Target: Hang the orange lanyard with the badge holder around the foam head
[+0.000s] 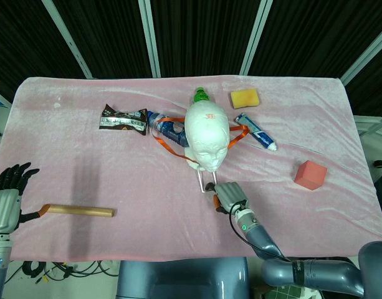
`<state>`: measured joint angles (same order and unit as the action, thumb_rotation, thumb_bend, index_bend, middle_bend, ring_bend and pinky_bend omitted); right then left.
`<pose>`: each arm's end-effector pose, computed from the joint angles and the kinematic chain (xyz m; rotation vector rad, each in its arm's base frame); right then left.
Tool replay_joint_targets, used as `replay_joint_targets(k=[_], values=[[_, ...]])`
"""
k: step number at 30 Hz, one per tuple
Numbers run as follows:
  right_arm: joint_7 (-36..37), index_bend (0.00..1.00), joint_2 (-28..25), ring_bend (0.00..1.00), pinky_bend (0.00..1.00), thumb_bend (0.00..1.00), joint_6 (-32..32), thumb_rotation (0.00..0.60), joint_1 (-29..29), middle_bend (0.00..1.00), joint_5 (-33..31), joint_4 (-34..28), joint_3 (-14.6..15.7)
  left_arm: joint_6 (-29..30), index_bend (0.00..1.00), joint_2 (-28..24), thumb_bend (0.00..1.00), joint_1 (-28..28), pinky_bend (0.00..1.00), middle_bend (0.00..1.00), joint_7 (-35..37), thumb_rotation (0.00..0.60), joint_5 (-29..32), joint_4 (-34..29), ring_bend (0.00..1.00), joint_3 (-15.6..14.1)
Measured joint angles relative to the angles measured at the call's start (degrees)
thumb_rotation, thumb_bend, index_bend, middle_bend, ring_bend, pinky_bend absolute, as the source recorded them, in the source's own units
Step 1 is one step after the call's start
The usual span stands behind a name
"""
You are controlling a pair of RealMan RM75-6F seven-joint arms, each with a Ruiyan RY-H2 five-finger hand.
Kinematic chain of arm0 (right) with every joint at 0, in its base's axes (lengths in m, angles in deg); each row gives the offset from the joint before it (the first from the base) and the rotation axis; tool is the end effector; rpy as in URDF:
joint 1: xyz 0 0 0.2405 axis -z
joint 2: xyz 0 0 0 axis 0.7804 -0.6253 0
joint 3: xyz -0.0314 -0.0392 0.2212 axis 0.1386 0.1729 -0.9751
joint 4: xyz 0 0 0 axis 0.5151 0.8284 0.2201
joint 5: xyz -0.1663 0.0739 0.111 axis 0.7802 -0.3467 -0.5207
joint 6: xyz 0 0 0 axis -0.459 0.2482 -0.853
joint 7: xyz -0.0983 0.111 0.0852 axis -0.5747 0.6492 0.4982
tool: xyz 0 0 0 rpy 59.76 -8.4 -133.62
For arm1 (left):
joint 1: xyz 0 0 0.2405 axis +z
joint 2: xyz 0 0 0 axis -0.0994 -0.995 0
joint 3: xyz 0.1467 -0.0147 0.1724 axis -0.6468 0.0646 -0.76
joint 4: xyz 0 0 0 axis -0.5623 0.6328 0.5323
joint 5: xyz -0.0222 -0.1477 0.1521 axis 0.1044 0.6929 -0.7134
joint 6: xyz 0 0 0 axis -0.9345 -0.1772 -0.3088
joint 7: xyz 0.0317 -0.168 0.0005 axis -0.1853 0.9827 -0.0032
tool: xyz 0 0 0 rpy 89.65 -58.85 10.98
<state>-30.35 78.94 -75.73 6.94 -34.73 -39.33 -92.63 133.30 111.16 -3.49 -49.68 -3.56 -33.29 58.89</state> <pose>-0.1056 -0.3060 -0.0696 1.8797 -1.2641 0.7692 -0.2758 0.2294 0.1186 -1.2917 -0.9819 -0.9835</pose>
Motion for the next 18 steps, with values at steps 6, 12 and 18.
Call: replay_joint_targets(k=[6, 12, 18], values=[[0.0, 0.31, 0.8, 0.95, 0.88, 0.84, 0.3, 0.600, -1.0, 0.97, -1.5, 1.1, -0.2, 0.1, 0.19, 0.1, 0.15, 0.3, 0.00, 0.09, -0.2, 0.600, 0.1, 0.0, 0.00, 0.4], [0.1, 0.32, 1.6, 0.96, 0.88, 0.84, 0.8, 0.600, -2.0, 0.97, -2.5, 2.0, -0.3, 0.2, 0.19, 0.2, 0.15, 0.6, 0.00, 0.09, -0.3, 0.600, 0.2, -0.2, 0.00, 0.9], [0.1, 0.44, 2.5, 0.96, 0.88, 0.84, 1.7, 0.600, -2.9, 0.97, -3.7, 2.8, 0.2, 0.2, 0.19, 0.2, 0.15, 0.8, 0.00, 0.09, -0.4, 0.600, 0.7, -0.5, 0.00, 1.3]])
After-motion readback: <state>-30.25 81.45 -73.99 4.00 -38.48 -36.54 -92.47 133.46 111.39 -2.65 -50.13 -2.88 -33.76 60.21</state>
